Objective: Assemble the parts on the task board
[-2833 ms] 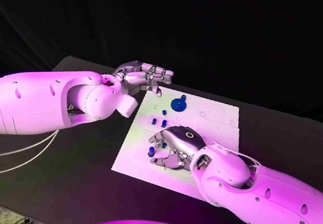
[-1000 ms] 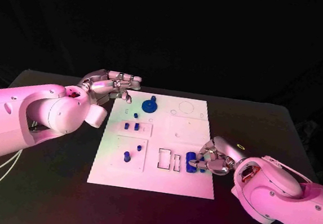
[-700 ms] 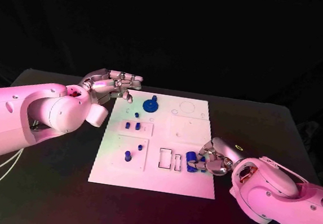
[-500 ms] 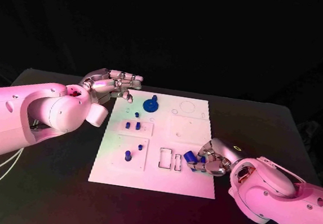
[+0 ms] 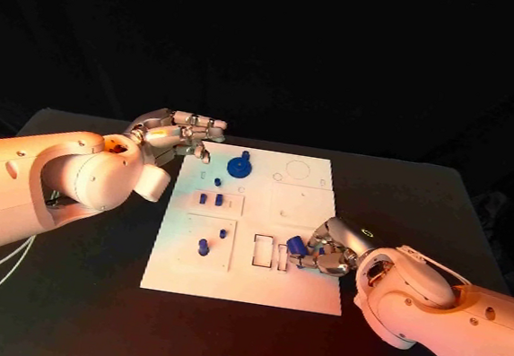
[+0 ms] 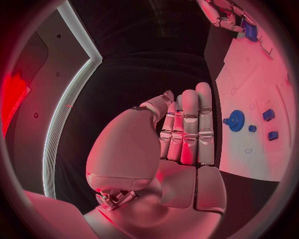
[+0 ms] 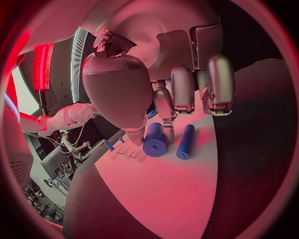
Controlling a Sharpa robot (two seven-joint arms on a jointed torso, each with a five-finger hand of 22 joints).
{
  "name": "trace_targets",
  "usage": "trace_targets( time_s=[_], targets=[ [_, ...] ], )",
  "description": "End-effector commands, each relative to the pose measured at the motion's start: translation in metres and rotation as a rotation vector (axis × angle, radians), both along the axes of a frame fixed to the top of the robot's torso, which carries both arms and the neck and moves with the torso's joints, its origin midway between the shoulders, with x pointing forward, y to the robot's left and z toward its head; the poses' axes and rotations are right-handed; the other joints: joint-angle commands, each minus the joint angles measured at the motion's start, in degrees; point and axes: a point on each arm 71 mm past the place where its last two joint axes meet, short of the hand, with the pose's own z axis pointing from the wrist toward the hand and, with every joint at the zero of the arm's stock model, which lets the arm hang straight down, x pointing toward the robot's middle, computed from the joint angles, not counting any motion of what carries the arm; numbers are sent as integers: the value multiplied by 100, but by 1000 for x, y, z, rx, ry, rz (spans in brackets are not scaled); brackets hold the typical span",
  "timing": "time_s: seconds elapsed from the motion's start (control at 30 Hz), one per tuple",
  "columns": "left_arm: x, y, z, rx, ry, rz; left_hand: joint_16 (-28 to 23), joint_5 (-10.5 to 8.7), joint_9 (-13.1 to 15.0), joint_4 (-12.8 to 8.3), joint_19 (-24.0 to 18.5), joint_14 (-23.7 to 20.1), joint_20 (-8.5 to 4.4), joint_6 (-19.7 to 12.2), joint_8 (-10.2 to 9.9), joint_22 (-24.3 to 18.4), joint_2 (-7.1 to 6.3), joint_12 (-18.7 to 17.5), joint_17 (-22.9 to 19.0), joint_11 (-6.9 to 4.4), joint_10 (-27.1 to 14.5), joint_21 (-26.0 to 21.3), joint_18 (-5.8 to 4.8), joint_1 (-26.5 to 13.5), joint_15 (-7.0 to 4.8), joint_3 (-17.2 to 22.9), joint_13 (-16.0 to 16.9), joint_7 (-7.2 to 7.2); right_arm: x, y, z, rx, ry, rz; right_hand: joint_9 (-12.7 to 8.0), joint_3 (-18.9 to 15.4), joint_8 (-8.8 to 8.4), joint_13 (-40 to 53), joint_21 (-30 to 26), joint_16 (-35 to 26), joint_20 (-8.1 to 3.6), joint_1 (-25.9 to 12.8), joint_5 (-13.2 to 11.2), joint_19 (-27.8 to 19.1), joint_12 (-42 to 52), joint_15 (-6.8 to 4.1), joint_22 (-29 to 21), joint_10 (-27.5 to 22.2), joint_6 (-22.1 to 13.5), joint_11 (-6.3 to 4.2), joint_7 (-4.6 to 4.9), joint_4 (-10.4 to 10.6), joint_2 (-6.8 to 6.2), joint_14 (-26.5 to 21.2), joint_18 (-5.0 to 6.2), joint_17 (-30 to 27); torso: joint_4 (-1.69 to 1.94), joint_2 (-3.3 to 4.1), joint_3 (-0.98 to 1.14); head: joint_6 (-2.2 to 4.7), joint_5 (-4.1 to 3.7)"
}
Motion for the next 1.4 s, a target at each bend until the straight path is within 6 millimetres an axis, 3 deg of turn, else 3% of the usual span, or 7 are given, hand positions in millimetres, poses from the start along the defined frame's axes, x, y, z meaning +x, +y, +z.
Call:
trace_targets(
  time_s=[0.03,0.53,0.73,0.93,1.07,1.4],
  targets=[
    [-1,-3,1,-13,-2,-23,-11,-4,-5,-9,32,-40,17,-38,28,-5,-6,27,-5,-8,-32,-27,76,-65,0,-36,-9,-13,-3,-2,-5,-9,4,-19,58,-19,36,73,26,21,-47,94,113,394,75,-52,1352,78,29,-19,-51,-15,126,363,-96,298,-6,-2,2,6,19],
    [-1,-4,1,-14,0,-28,-11,-4,-5,-9,32,-40,17,-38,28,-5,-6,27,-5,-8,-32,-27,76,-65,0,-36,-9,-13,-13,8,28,162,-77,-46,220,-51,161,247,154,77,-105,289,618,440,181,-113,1386,197,111,-91,-129,-15,316,383,-122,389,2,-4,1,67,11],
    [-1,-5,1,-15,0,-31,-11,-4,-5,-9,32,-40,17,-38,28,-5,-6,27,-5,-8,-32,-27,76,-65,0,-36,-9,-13,-14,21,26,159,8,-11,240,-81,162,188,102,67,-109,245,674,420,107,-113,1371,159,94,-88,-122,14,356,378,-111,369,-4,0,0,80,18],
    [-1,-8,1,-18,0,-40,-11,-4,-5,-9,32,-40,17,-38,28,-5,-6,27,-5,-8,-32,-27,76,-65,0,-36,-9,-13,-14,35,19,151,88,31,259,-123,161,168,73,58,-107,153,643,408,69,-107,1363,144,78,-80,-114,23,411,374,-105,355,-5,4,1,74,43],
    [-1,-8,1,-18,1,-40,-11,-4,-5,-9,32,-40,17,-38,28,-5,-6,27,-5,-8,-32,-27,76,-65,0,-36,-9,-13,-13,41,17,149,112,41,316,-250,196,189,83,60,-105,-128,323,410,61,-111,1365,163,104,-88,-131,28,540,374,-107,358,-3,3,-5,69,54],
    [-1,-8,1,-17,1,-39,-11,-4,-5,-9,32,-40,17,-38,28,-5,-6,27,-5,-8,-32,-27,76,-65,0,-36,-9,-13,-7,46,11,138,134,39,392,-371,272,224,82,64,-119,-306,235,409,66,-131,1364,189,169,-117,-168,25,606,376,-106,365,-5,7,0,53,78]
  ],
)
